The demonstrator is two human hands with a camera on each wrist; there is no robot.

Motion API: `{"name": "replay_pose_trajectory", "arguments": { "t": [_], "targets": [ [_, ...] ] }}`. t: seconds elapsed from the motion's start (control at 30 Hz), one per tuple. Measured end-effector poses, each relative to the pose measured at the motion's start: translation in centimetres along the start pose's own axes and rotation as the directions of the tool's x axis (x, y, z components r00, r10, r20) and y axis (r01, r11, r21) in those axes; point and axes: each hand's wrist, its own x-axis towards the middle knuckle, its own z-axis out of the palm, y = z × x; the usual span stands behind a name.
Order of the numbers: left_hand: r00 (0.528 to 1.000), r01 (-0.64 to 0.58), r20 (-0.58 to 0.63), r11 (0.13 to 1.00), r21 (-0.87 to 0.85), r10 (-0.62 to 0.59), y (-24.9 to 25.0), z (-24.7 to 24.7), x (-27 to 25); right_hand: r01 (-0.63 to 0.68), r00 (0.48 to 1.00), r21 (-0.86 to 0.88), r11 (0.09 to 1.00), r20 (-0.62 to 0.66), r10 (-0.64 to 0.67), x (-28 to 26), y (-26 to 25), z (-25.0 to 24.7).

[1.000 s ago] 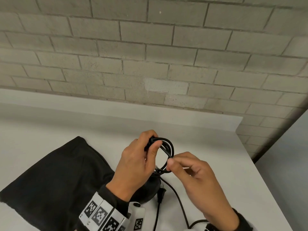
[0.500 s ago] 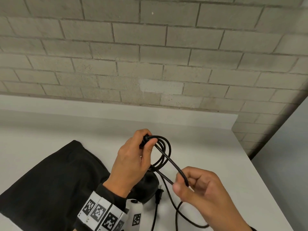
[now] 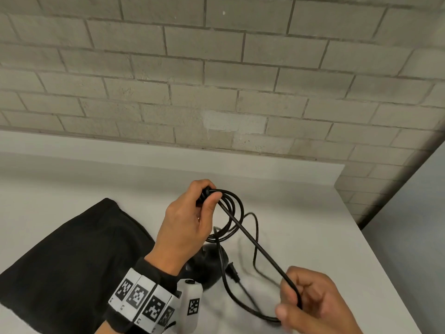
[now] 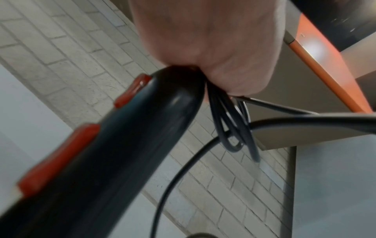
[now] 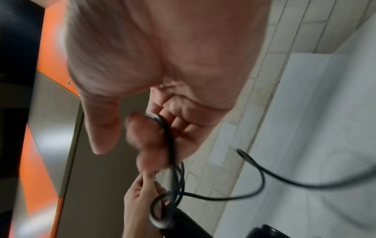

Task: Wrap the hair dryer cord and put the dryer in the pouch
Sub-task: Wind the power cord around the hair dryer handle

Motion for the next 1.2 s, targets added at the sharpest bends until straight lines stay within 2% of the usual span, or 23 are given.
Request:
{"name": "replay_pose_trajectory", "arguments": {
  "t": [0.1, 0.17, 0.2, 0.23, 0.3, 0.37, 0.43, 0.5, 0.53, 0.57, 0.6, 0.63, 0.67, 0.7, 0.73, 0.77, 0.87, 0.93, 1.0, 1.07, 1.1, 1.17, 1.2],
  "targets": [
    [0.998, 0.022, -0.052, 1.0, -0.006, -0.023, -0.6, -0.2, 0.4, -0.02, 1.0, 0.225, 0.974, -0.003, 0.021, -0.4, 2.4, -0.8],
    [0.998, 0.029, -0.048, 1.0, 0.002, -0.029, -0.8, -0.5, 0.6, -0.08, 0.997, 0.247, 0.966, 0.033, 0.075, -0.3, 2.8, -1.3],
    [0.999, 0.033, -0.038, 0.999, 0.0, -0.033, -0.9, -0.6, 0.6, -0.17, 0.984, 0.231, 0.958, 0.086, 0.154, -0.6, 2.7, -2.3],
    [0.999, 0.041, -0.03, 0.999, -0.006, -0.042, -1.0, -0.6, 0.7, -0.236, 0.969, 0.191, 0.953, 0.125, 0.215, -0.6, 3.4, -4.0],
    [0.998, 0.06, -0.024, 0.998, -0.016, -0.06, -1.3, -0.7, 0.8, -0.225, 0.958, -0.04, 0.974, 0.171, 0.228, -0.3, 3.6, -4.7],
    [0.999, 0.054, -0.004, 0.998, -0.007, -0.054, -1.5, -0.7, 0.9, -0.182, 0.977, -0.249, 0.951, 0.064, 0.204, -2.6, 5.3, -5.5],
    [0.999, 0.046, 0.023, 0.999, -0.004, -0.046, -1.3, -0.6, 1.0, -0.207, 0.977, -0.345, 0.915, -0.022, 0.213, -4.6, 4.7, -10.4],
    [0.998, 0.059, 0.029, 0.998, -0.018, -0.058, -1.2, -0.3, 1.1, -0.16, 0.986, -0.352, 0.922, -0.107, 0.131, -5.4, 5.8, -10.8],
    [0.997, 0.065, 0.033, 0.998, -0.022, -0.064, -1.2, -0.2, 1.1, -0.195, 0.971, -0.34, 0.92, -0.198, 0.133, -5.3, 6.4, -10.3],
    [0.997, 0.065, 0.041, 0.998, -0.023, -0.064, -1.2, -0.1, 1.2, -0.192, 0.971, -0.28, 0.94, -0.194, 0.141, -5.7, 6.5, -10.3],
    [0.997, 0.062, 0.05, 0.998, -0.023, -0.06, -1.1, 0.0, 1.2, -0.162, 0.981, -0.363, 0.918, -0.157, 0.111, -6.6, 6.9, -11.0],
    [0.997, 0.057, 0.058, 0.998, -0.022, -0.056, -1.1, 0.1, 1.2, -0.225, 0.956, -0.381, 0.897, -0.265, 0.127, -6.8, 6.9, -10.8],
    [0.997, 0.053, 0.063, 0.998, -0.02, -0.052, -1.0, 0.2, 1.3, -0.35, 0.88, -0.346, 0.87, -0.44, 0.179, -7.3, 6.7, -10.6],
    [0.997, 0.05, 0.066, 0.999, -0.02, -0.048, -1.0, 0.3, 1.2, -0.378, 0.831, -0.349, 0.857, -0.537, 0.148, -7.8, 6.6, -10.6],
    [0.996, 0.046, 0.072, 0.999, -0.021, -0.044, -0.8, 0.4, 1.2, -0.427, 0.797, -0.269, 0.863, -0.563, 0.219, -8.1, 5.8, -10.1],
    [0.996, 0.042, 0.078, 0.999, -0.025, -0.04, -0.7, 0.5, 1.1, -0.375, 0.783, -0.343, 0.861, -0.615, 0.097, -8.3, 5.9, -9.5],
    [0.997, 0.056, 0.052, 0.997, -0.045, -0.054, -0.6, 0.8, 1.1, -0.363, 0.706, -0.332, 0.87, -0.708, 0.025, -7.0, 6.2, -8.8],
    [0.998, 0.067, 0.022, 0.997, -0.037, -0.066, -0.9, 0.7, 1.2, -0.382, 0.714, -0.411, 0.828, -0.7, -0.018, -5.7, 6.7, -8.2],
    [0.997, 0.074, 0.017, 0.997, -0.018, -0.074, -1.1, 0.5, 1.2, -0.338, 0.718, -0.543, 0.769, -0.677, -0.163, -4.0, 6.4, -6.5],
    [0.996, 0.086, 0.013, 0.996, -0.008, -0.086, -1.1, 0.3, 1.2, -0.137, 0.734, -0.665, 0.734, -0.565, -0.375, -1.9, 4.7, -3.9],
    [0.996, 0.089, 0.013, 0.996, -0.003, -0.089, -1.1, 0.2, 1.2, -0.026, 0.764, -0.687, 0.726, -0.482, -0.428, -0.7, 3.8, -2.4],
    [0.996, 0.088, 0.017, 0.996, -0.003, -0.088, -0.9, 0.2, 1.0, 0.107, 0.846, -0.62, 0.778, -0.354, -0.398, 1.3, 1.5, 1.2],
    [0.996, 0.083, 0.02, 0.997, -0.005, -0.083, -0.8, 0.2, 0.9, 0.107, 0.895, -0.546, 0.831, -0.311, -0.319, 2.3, 0.8, 2.8]
  ]
}}
